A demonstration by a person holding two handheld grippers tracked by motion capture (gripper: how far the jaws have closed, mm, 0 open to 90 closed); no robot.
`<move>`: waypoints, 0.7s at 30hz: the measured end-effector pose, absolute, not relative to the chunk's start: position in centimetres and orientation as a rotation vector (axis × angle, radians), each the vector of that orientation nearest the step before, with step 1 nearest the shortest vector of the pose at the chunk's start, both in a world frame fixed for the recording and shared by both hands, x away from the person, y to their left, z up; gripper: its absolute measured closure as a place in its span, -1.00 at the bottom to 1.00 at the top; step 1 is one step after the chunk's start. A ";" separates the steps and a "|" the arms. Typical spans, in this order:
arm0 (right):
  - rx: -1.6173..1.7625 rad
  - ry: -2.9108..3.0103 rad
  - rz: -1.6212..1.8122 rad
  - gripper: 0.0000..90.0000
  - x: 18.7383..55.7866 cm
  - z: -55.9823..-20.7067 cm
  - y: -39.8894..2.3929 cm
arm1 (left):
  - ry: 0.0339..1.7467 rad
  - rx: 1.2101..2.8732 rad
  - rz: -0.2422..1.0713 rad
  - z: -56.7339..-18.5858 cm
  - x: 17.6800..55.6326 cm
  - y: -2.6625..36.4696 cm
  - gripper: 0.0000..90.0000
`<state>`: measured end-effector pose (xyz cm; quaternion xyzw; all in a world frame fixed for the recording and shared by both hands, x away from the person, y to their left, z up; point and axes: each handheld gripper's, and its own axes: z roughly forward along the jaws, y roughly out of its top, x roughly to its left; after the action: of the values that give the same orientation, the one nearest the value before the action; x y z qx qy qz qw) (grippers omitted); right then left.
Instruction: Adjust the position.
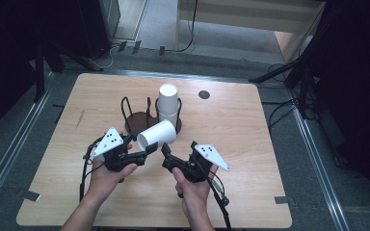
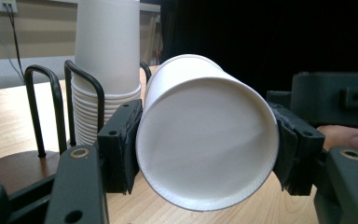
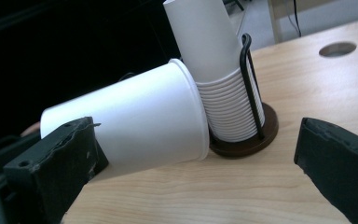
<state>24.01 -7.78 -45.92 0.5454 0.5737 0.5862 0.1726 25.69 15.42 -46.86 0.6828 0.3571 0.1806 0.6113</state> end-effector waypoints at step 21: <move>2.156 1.311 1.926 -0.99 25.2 -45.6 -8.0 | 0.805 1.544 0.451 -47.3 25.6 14.9 -0.22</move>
<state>25.24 -7.99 -45.63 0.6792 0.4129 0.6066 -0.0164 25.58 14.92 -47.29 0.6721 0.3505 0.1964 0.6220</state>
